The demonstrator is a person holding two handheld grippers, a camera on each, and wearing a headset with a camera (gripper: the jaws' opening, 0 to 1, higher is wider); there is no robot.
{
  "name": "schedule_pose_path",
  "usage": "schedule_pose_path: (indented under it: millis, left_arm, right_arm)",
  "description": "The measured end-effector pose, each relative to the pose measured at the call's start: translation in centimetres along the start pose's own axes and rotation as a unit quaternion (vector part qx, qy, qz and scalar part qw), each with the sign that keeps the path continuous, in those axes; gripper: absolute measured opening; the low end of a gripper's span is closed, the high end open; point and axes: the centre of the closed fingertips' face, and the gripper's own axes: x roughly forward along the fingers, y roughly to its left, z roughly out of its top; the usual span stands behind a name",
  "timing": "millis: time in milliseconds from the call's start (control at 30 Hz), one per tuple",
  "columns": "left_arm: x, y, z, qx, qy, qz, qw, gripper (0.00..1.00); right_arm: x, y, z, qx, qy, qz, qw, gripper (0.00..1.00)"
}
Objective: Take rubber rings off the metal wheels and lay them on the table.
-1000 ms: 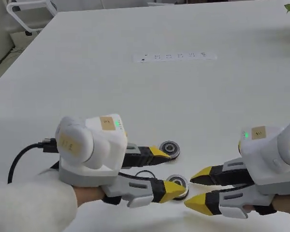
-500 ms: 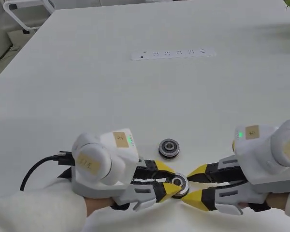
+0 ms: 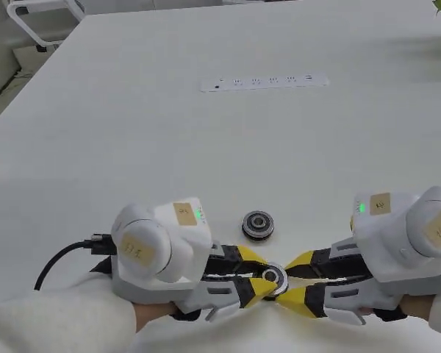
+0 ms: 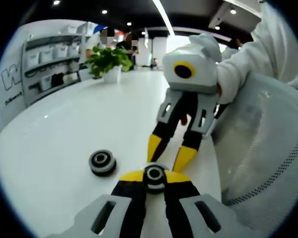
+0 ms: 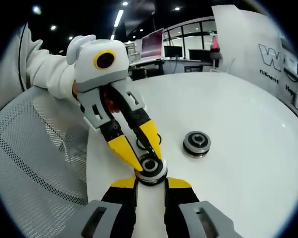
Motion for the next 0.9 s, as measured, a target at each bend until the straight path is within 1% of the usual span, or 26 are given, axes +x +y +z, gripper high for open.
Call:
schedule_pose_path:
  millis: [100,133,167,233,300,367,433,500,567,600,633,733,800,833,867,900]
  left_arm:
    - [-0.04,-0.1,-0.02,0.0,-0.001,0.001,1.0,0.14]
    - [-0.01,-0.04,-0.03,0.001,-0.002,0.001,1.0,0.14]
    - [-0.04,-0.07,-0.03,0.001,-0.002,0.001,1.0,0.14]
    - [0.01,-0.03,-0.04,0.0,-0.002,0.001,1.0,0.14]
    - [0.0,-0.07,-0.05,-0.001,-0.002,0.002,1.0,0.14]
    - [0.04,0.0,-0.07,-0.003,-0.002,0.002,1.0,0.14]
    - [0.05,0.03,-0.09,-0.004,-0.003,0.001,1.0,0.14]
    - [0.09,0.05,-0.1,-0.001,-0.003,0.0,1.0,0.14]
    - [0.09,0.01,-0.12,0.0,-0.003,0.0,1.0,0.14]
    - [0.14,0.1,-0.11,0.001,-0.003,0.0,1.0,0.14]
    - [0.15,0.13,-0.13,0.001,-0.003,0.0,1.0,0.14]
    - [0.18,0.16,-0.16,0.001,-0.004,0.0,1.0,0.14]
    - [0.18,0.15,-0.14,0.002,-0.005,0.0,1.0,0.14]
    - [0.17,0.14,-0.14,0.002,-0.006,0.001,1.0,0.14]
    - [0.2,0.2,-0.13,0.002,-0.007,0.001,1.0,0.14]
    - [0.2,0.22,-0.14,0.001,-0.007,0.001,1.0,0.14]
  right_arm:
    - [-0.17,-0.08,-0.15,-0.002,0.004,-0.002,1.0,0.14]
    - [-0.3,-0.21,-0.57,-0.006,0.015,-0.005,0.9999,0.1]
    - [-0.3,-0.16,-0.43,-0.003,0.009,-0.005,0.9999,0.09]
    - [-0.4,-0.23,-0.5,0.002,0.009,-0.008,0.9999,0.06]
    - [-0.38,-0.21,-0.55,-0.005,0.012,-0.009,0.9999,0.04]
    - [-0.45,-0.48,-0.57,-0.007,0.014,-0.016,0.9997,0.0]
    - [-0.48,-0.47,-0.57,0.0,0.015,-0.016,0.9998,0.0]
    - [-0.49,-0.51,-0.59,0.018,0.012,-0.022,0.9995,0.0]
    - [-0.5,-0.5,-0.59,0.014,0.012,-0.021,0.9996,0.0]
    - [-0.48,-0.47,-0.58,0.008,0.014,-0.021,0.9996,0.0]
    - [-0.49,-0.47,-0.54,0.009,0.017,-0.021,0.9996,0.0]
    - [-0.51,-0.45,-0.61,0.025,0.02,-0.024,0.9992,0.0]
    - [-0.48,-0.54,-0.58,0.026,0.022,-0.029,0.999,0.0]
    - [-0.52,-0.58,-0.71,0.041,0.025,-0.034,0.9983,0.0]
    - [-0.48,-0.62,-0.67,0.069,0.018,-0.035,0.9968,0.0]
    - [-0.46,-0.72,-0.63,0.085,0.012,-0.036,0.9956,0.0]
